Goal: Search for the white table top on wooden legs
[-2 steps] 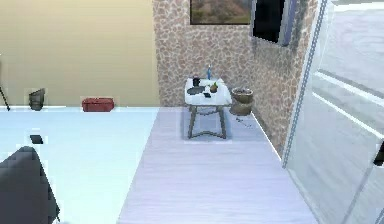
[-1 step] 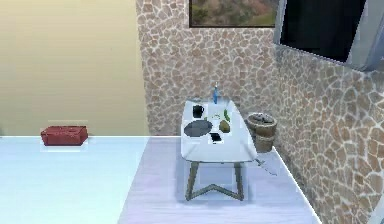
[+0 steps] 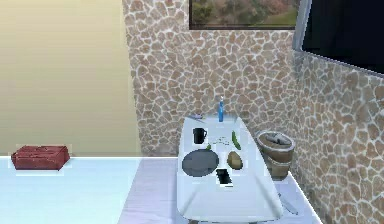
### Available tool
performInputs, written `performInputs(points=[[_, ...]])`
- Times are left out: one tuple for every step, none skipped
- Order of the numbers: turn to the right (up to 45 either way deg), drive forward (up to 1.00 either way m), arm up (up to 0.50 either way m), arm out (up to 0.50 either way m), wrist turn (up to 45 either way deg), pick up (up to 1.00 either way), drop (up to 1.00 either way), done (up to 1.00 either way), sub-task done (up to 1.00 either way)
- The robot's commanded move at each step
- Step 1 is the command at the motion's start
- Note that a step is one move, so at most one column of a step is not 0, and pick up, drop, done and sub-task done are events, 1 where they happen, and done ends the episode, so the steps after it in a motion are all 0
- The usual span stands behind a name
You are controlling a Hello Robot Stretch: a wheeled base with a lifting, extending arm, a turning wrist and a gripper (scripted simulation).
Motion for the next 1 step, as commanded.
performInputs(points=[[0.0,0.00,0.00,0.00,0.0,0.00,0.00,1.00,0.00]])
